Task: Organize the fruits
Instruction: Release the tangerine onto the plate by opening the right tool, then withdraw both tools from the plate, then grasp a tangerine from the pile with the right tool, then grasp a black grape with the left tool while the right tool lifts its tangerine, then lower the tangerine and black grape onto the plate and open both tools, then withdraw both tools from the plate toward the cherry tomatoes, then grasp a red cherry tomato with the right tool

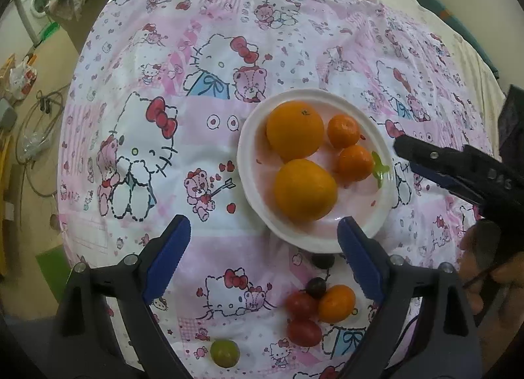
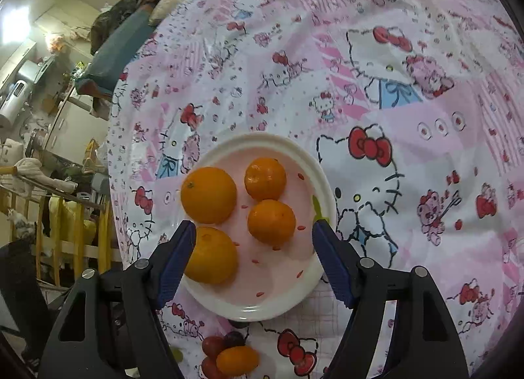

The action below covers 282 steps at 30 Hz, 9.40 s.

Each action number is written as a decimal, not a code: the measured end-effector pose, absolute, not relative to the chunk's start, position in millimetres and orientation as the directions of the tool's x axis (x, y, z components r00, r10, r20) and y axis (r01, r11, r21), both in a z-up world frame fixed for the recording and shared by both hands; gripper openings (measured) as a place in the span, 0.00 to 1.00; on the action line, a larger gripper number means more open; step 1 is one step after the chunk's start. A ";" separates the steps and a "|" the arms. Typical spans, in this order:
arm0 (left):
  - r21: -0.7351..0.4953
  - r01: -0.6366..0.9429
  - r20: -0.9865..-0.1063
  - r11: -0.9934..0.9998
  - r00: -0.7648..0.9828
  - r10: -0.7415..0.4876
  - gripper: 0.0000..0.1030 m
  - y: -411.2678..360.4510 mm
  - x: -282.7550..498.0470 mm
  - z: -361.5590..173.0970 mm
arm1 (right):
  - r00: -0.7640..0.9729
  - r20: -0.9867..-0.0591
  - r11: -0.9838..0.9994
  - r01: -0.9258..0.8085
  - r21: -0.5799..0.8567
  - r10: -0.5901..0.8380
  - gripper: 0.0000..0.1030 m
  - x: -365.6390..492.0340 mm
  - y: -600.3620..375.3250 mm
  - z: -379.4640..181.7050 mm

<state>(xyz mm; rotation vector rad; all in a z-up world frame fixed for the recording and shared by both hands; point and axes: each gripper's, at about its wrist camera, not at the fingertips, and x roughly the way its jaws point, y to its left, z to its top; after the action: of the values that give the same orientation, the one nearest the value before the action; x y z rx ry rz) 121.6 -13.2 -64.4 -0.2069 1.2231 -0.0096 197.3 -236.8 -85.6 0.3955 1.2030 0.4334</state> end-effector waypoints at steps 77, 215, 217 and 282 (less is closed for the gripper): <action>-0.199 -0.086 -0.930 0.976 0.329 -0.161 0.72 -20.6 85.3 -77.0 | 0.194 -0.817 0.838 -0.064 0.542 0.543 0.43 82.8 -260.2 -101.6; -0.125 -0.031 -0.920 0.992 0.378 -0.104 0.76 -25.5 180.3 -69.5 | 0.327 -0.808 0.870 -0.127 0.477 0.491 0.65 215.9 -256.8 -77.4; -0.125 -0.038 -0.913 0.991 0.395 -0.100 0.76 -23.1 176.6 -64.9 | 0.337 -0.801 0.867 -0.127 0.482 0.495 0.65 211.0 -257.2 -71.7; -0.199 -0.205 -0.893 0.958 0.440 -0.092 0.76 20.8 80.9 -44.1 | -0.100 -0.793 0.791 -0.066 0.608 0.601 0.37 91.7 -162.5 -158.4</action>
<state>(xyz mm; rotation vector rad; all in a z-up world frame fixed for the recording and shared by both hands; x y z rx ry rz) 80.9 20.8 -44.1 -0.2971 1.1176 0.0714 91.7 -162.5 -158.4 0.4391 1.5826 0.5911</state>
